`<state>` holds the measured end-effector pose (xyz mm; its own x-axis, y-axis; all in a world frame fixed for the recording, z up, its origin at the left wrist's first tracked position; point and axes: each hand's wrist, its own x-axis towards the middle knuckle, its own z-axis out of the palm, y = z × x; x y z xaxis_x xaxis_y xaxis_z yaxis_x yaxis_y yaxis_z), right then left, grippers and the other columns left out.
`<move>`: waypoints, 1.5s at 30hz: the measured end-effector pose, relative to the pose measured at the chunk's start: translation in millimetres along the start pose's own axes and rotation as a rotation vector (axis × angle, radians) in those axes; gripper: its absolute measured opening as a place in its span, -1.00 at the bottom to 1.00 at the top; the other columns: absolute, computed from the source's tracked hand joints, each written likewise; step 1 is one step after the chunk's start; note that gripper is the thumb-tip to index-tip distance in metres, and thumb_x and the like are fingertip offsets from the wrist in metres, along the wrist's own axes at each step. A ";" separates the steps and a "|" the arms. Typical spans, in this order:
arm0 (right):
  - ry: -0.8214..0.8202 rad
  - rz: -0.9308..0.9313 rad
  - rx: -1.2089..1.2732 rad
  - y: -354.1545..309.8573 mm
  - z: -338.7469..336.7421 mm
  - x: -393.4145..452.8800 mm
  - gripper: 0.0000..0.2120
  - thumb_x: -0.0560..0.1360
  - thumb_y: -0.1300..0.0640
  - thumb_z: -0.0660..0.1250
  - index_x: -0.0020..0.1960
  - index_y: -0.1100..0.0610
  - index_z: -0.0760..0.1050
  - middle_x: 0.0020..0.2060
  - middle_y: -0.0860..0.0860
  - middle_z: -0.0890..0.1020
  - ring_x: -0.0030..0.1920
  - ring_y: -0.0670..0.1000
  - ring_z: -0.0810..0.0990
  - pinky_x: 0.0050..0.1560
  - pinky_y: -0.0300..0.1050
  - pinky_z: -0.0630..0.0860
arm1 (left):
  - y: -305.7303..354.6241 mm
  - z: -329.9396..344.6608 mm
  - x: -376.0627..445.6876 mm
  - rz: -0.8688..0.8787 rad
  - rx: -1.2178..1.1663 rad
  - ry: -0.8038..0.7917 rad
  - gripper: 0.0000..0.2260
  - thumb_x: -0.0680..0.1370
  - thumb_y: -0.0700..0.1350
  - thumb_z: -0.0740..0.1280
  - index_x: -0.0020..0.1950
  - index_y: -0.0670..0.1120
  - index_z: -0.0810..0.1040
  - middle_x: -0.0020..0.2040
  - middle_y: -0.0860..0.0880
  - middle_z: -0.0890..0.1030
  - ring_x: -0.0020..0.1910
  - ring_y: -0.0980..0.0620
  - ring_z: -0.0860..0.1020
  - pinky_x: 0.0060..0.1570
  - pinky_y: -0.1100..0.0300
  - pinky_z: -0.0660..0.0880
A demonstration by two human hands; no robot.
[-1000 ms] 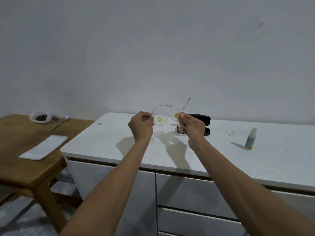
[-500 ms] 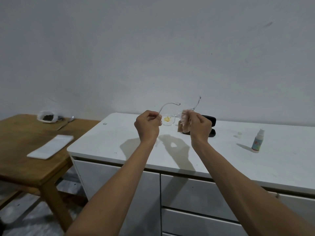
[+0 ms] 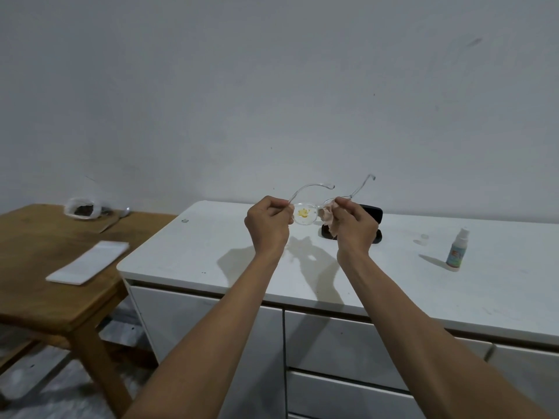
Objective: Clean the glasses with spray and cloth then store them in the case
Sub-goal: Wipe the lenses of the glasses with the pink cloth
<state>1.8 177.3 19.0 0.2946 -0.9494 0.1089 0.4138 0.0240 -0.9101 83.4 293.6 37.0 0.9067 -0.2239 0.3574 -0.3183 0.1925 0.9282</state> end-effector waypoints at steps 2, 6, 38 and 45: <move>-0.006 0.041 0.040 0.4 2.2 -0.8 -0.86 0.50 0.36 0.43 -0.02 0.18 0.69 -0.22 0.13 0.70 -0.40 0.00 0.56 -0.40 -0.19 0.48 | -1.2 0.6 0.5 -0.001 -0.003 0.012 -0.87 0.46 -0.33 0.49 -0.23 -0.15 0.63 -0.38 -0.10 0.67 -0.40 0.00 0.59 -0.15 0.00 0.64; -0.116 0.050 -0.056 2.7 -2.0 4.7 -0.91 0.44 0.37 0.49 -0.07 0.27 0.71 -0.16 0.22 0.75 -0.28 0.11 0.65 -0.17 0.02 0.60 | -8.1 -5.3 3.4 -0.017 0.028 0.029 -0.90 0.44 -0.34 0.49 -0.22 -0.18 0.64 -0.37 -0.14 0.68 -0.40 0.00 0.59 -0.16 0.01 0.63; -0.317 0.036 -0.228 -14.1 -1.7 11.0 -0.90 0.45 0.33 0.51 -0.15 0.15 0.73 -0.29 0.08 0.73 -0.31 0.03 0.62 -0.22 -0.10 0.54 | -8.7 -16.6 13.9 -0.002 0.085 0.051 -0.87 0.42 -0.34 0.48 -0.28 -0.19 0.61 -0.45 -0.07 0.62 -0.42 -0.01 0.57 -0.20 0.08 0.61; -0.488 0.083 -0.370 -20.8 -29.1 10.9 -0.90 0.44 0.40 0.49 -0.12 0.25 0.72 -0.29 0.17 0.71 -0.36 0.08 0.59 -0.31 -0.10 0.55 | -14.0 -35.1 15.4 -0.037 0.103 -0.069 -0.81 0.41 -0.37 0.49 -0.31 -0.17 0.56 -0.42 -0.03 0.63 -0.49 0.02 0.53 -0.24 0.01 0.59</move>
<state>-28.6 157.4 27.5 0.7094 -0.6940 0.1228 0.0723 -0.1017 -0.9922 111.6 321.0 25.9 0.8985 -0.2947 0.3253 -0.3146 0.0845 0.9454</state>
